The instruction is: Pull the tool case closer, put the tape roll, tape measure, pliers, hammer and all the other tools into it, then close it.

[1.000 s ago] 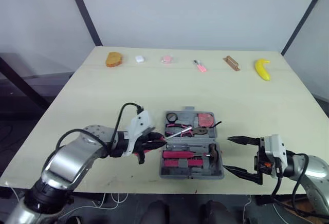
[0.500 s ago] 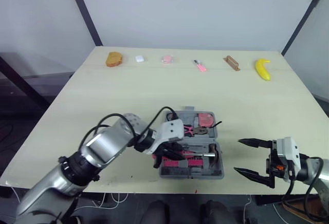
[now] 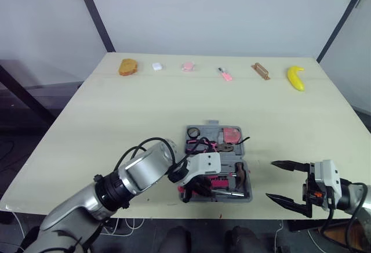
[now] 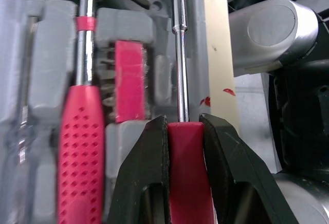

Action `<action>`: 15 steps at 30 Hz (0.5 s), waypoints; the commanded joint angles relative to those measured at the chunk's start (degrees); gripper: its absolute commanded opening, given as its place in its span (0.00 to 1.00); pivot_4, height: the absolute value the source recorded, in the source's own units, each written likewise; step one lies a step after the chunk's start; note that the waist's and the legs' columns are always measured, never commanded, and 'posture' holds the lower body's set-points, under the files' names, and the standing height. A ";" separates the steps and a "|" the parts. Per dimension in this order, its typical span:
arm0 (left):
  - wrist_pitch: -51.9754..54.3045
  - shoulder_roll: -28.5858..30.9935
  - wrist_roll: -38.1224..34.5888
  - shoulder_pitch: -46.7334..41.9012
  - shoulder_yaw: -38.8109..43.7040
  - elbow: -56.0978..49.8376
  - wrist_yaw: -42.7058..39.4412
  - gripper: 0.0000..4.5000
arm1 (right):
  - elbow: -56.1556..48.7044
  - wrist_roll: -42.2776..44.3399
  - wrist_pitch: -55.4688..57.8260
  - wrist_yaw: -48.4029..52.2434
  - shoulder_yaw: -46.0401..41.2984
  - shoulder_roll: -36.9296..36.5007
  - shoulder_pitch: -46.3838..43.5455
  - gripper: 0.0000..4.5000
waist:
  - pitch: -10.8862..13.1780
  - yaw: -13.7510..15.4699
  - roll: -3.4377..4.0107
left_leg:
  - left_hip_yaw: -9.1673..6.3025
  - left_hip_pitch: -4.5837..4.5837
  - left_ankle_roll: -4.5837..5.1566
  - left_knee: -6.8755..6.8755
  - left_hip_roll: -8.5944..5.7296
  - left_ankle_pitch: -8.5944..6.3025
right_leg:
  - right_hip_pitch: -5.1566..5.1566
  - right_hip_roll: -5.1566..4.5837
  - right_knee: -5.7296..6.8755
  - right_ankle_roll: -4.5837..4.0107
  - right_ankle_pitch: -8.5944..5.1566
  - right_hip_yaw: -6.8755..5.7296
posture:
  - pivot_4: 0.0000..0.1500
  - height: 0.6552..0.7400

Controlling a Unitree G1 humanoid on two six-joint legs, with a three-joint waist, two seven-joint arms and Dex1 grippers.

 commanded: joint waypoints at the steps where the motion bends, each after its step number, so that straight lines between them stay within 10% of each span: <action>1: -0.94 -0.95 1.07 -0.88 -0.37 1.02 0.06 0.12 | -2.26 0.86 -0.57 0.19 -1.49 -0.67 0.79 1.00 | 0.00 0.00 0.00 | 0.00 0.00 0.00 0.00 0.00 0.00 | 0.00 0.00 0.00 0.00 0.00 0.00 | 1.00 1.00; 15: -0.76 -5.20 2.83 -0.22 -1.76 2.67 0.80 0.12 | -3.51 0.57 -0.18 0.46 -2.89 -3.15 3.78 1.00 | -0.01 0.46 0.02 | 0.00 -0.01 0.00 0.03 -0.01 0.00 | 0.01 -0.02 -0.01 0.01 0.00 0.01 | 1.00 1.00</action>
